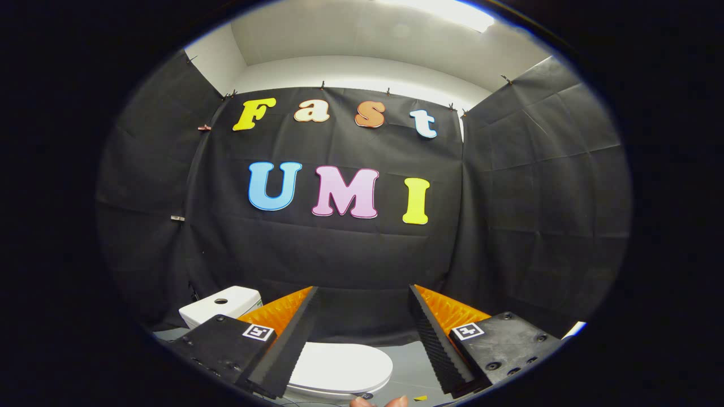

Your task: Open the toilet lid.

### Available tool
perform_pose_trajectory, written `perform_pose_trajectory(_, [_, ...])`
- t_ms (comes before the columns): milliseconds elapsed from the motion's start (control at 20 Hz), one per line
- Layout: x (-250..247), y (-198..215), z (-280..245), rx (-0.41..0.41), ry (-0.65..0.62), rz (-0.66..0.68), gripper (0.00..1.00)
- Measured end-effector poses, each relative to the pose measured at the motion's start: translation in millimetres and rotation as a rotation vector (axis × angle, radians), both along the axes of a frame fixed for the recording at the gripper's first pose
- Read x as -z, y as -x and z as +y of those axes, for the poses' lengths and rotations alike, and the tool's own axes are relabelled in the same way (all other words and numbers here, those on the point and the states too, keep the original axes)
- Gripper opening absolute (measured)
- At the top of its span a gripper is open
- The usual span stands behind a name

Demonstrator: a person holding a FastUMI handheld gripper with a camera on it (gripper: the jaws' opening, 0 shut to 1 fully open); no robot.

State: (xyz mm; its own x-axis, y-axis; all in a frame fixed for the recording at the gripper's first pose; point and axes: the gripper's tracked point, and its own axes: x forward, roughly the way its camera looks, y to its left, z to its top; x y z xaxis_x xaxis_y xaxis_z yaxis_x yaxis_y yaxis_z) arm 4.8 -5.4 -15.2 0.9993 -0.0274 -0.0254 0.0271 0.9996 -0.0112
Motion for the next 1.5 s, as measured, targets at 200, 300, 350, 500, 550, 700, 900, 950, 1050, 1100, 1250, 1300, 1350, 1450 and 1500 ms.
perform_pose_trajectory(200, [10, -7, -1, 0.005, 0.013, -0.006, 0.98])
perform_pose_trajectory(300, [18, -11, -2, 0.006, 0.013, -0.007, 0.98])
perform_pose_trajectory(350, [22, -13, -4, 0.007, 0.013, -0.007, 0.98])
perform_pose_trajectory(500, [40, -18, -6, 0.0, 0.013, 0.001, 0.98])
perform_pose_trajectory(550, [46, -20, -6, -0.006, 0.01, 0.002, 0.98])
perform_pose_trajectory(700, [74, -25, -12, -0.014, 0.019, 0.03, 0.98])
perform_pose_trajectory(900, [109, -26, -18, -0.026, 0.033, 0.057, 0.98])
perform_pose_trajectory(950, [116, -27, -19, -0.034, 0.028, 0.057, 0.98])
perform_pose_trajectory(1050, [134, -29, -21, -0.046, 0.012, 0.058, 0.98])
perform_pose_trajectory(1100, [143, -30, -22, -0.049, 0.005, 0.061, 0.98])
perform_pose_trajectory(1250, [176, -33, -23, -0.077, -0.023, 0.084, 0.98])
perform_pose_trajectory(1300, [186, -33, -25, -0.082, -0.031, 0.093, 0.98])
perform_pose_trajectory(1350, [197, -34, -26, -0.085, -0.044, 0.107, 0.98])
perform_pose_trajectory(1450, [225, -35, -27, -0.105, -0.095, 0.149, 0.98])
perform_pose_trajectory(1500, [240, -34, -27, -0.119, -0.134, 0.175, 0.98])
